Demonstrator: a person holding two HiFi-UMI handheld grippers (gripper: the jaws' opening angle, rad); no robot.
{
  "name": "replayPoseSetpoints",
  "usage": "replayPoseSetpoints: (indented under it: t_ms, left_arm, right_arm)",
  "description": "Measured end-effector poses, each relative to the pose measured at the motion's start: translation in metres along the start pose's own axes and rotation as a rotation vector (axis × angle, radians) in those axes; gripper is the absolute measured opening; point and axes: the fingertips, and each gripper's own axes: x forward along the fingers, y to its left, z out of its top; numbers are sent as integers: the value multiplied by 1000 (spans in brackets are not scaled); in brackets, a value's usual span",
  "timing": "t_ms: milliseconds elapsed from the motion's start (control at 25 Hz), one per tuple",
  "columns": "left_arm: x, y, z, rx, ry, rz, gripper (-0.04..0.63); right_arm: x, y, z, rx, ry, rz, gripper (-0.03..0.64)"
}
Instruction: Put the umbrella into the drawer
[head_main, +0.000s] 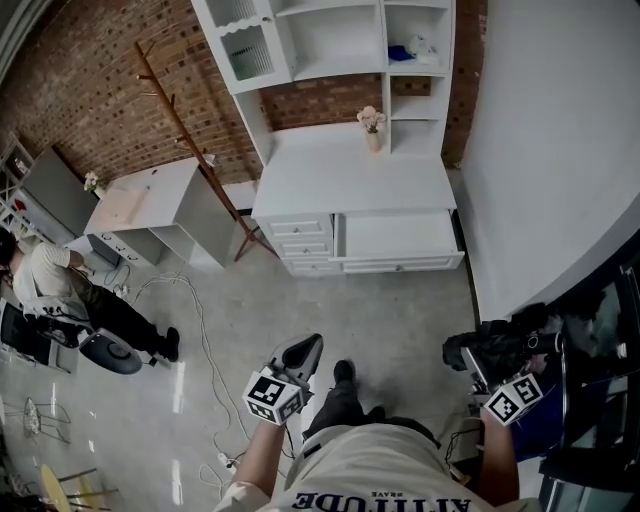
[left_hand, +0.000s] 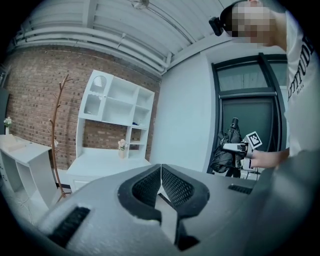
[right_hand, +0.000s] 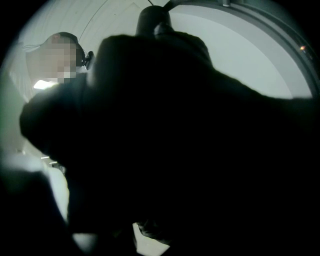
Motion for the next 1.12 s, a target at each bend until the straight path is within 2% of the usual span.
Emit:
replayPoseSetpoints:
  t_ms: [400, 720, 1120]
  left_arm:
    - [51, 52, 14, -10, -2, -38, 28]
    - [99, 111, 30, -14, 22, -86, 28]
    - [158, 186, 38, -15, 48, -159, 28]
  right_arm:
    - [52, -21, 5, 21, -2, -47, 291]
    - [114, -28, 9, 26, 18, -88, 290]
    - [183, -43, 7, 8, 46, -181, 283]
